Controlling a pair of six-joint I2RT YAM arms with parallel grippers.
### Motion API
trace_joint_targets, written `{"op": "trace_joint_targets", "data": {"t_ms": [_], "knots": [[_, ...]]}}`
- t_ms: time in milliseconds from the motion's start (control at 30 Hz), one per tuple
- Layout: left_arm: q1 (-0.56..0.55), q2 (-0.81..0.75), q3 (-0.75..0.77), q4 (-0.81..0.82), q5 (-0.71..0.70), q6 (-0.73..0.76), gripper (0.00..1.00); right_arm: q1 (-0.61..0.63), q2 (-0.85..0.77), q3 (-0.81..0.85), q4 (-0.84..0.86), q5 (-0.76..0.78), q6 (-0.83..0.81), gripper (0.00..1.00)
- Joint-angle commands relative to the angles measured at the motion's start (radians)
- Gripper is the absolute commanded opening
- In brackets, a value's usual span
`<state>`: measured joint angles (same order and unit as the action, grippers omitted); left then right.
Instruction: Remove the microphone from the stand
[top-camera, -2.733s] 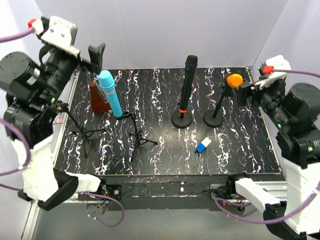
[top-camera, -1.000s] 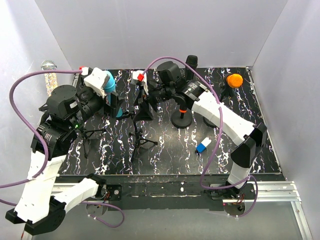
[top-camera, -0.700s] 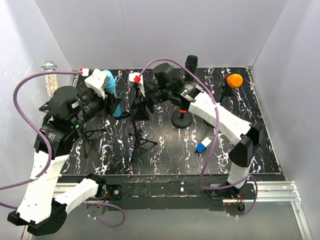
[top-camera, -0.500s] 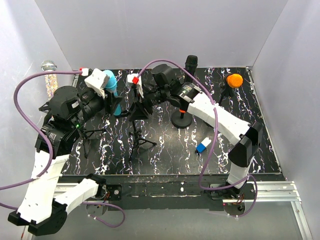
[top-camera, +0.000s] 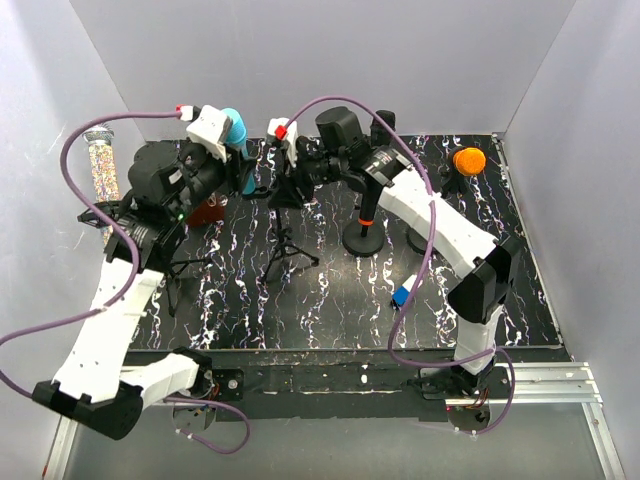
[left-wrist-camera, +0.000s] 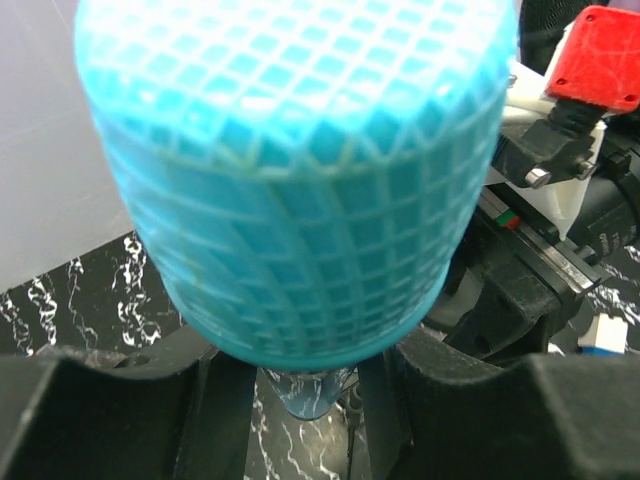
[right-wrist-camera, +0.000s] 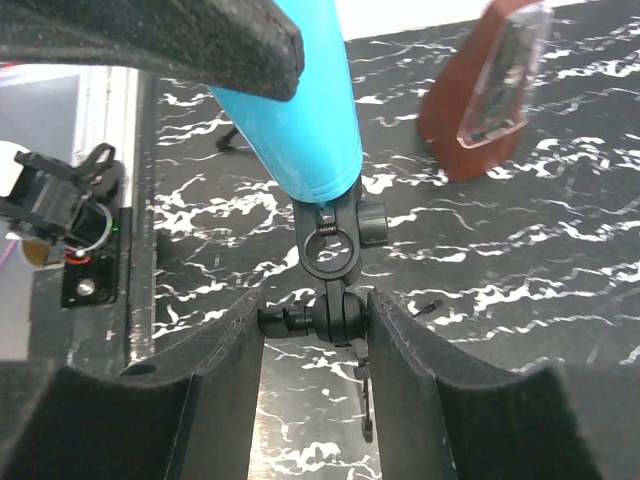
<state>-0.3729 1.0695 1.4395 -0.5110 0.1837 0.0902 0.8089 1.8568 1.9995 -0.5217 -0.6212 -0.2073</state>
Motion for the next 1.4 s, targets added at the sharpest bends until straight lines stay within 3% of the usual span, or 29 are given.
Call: {"op": "trace_joint_targets", "data": {"t_ms": [0,167,367,800,933,1100,1200,1367], "knots": [[-0.011,0.052,-0.002,0.118,0.048,-0.078,0.0,-0.065,0.021,0.113,0.097,0.08,-0.004,0.22],[-0.011,0.104,-0.017,0.198,0.016,-0.116,0.0,-0.079,0.053,0.12,0.091,0.097,-0.006,0.22],[-0.009,0.133,-0.019,0.227,0.023,-0.122,0.0,-0.082,0.071,0.097,0.071,0.109,0.011,0.3],[-0.001,0.334,0.412,0.169,0.056,-0.153,0.0,-0.105,0.076,0.068,0.063,0.055,0.046,0.29],[0.031,0.343,0.464,0.134,0.088,-0.168,0.0,-0.111,0.084,0.07,0.057,0.043,0.046,0.3],[0.072,0.313,0.469,0.069,0.12,-0.164,0.0,-0.116,0.052,0.128,0.069,0.038,0.078,0.64],[0.092,0.299,0.489,0.017,0.141,-0.156,0.0,-0.117,0.006,0.163,0.078,0.026,0.1,0.8],[0.094,0.284,0.431,0.012,0.23,-0.184,0.0,-0.117,-0.085,0.139,0.114,-0.02,0.143,0.85]]}}
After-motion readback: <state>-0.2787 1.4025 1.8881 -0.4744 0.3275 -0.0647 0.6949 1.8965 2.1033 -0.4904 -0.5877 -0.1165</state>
